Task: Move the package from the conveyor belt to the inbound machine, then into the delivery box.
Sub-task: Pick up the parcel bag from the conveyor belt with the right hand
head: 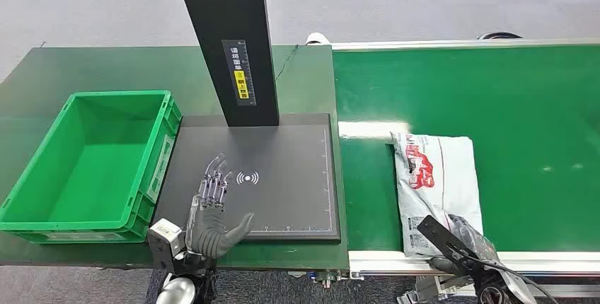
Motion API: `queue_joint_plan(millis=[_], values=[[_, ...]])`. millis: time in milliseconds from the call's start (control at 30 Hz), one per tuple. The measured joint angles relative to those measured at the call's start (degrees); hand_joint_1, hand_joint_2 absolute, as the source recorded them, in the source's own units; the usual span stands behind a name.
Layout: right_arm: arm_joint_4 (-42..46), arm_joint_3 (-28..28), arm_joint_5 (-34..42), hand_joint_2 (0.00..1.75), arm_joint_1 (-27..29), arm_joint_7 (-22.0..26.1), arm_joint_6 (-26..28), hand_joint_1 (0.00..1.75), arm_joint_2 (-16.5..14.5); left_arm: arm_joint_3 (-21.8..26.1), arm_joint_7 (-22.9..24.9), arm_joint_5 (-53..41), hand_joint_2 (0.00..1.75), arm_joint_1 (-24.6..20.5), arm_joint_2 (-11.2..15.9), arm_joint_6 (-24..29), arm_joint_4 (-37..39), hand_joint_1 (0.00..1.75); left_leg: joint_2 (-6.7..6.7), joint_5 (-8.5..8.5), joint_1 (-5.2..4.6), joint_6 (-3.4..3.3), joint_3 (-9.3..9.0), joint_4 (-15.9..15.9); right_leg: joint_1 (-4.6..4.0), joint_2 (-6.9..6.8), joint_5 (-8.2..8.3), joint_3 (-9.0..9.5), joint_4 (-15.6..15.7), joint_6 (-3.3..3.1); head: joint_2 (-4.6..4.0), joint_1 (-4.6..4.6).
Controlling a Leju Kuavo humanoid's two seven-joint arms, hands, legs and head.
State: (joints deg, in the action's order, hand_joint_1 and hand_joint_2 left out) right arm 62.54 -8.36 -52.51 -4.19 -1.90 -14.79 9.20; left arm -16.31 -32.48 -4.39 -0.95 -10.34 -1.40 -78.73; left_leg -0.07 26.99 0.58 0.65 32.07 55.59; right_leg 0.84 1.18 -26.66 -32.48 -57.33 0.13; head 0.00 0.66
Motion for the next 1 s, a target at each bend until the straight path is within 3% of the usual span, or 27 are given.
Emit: queue_joint_plan(millis=[700, 867, 1000], values=[[-3.24, 6.55, 3.82, 1.75, -2.92, 4.09, 0.16, 1.75, 1.60, -0.02, 0.35, 0.75, 1.75, -0.05, 0.71, 0.71, -0.04, 0.00, -0.04, -0.12, -0.02, -0.12, 0.13, 0.18, 0.03, 0.03, 0.03, -0.09, 0.00, 0.25, 0.00, 0.04], [-2.99, 6.88, 5.41, 1.75, -2.95, 6.06, 3.49, 1.75, 1.29, 0.05, 0.35, 0.84, 1.75, 0.32, 0.85, 0.79, -0.61, 0.00, -0.24, -0.12, -0.02, -0.13, 0.29, 0.18, 0.03, -0.07, 0.03, -0.16, 0.00, 0.26, 0.00, 0.03], [-0.91, 5.83, 11.26, 1.75, -3.16, 9.31, 9.70, 1.75, -0.25, 0.32, 0.31, 0.85, 1.75, 1.69, 0.92, 1.00, -2.05, 0.00, -0.25, -0.12, -0.02, -0.13, 0.35, 0.18, 0.03, -0.07, 0.03, -0.25, -0.01, 0.26, 0.00, 0.04]])
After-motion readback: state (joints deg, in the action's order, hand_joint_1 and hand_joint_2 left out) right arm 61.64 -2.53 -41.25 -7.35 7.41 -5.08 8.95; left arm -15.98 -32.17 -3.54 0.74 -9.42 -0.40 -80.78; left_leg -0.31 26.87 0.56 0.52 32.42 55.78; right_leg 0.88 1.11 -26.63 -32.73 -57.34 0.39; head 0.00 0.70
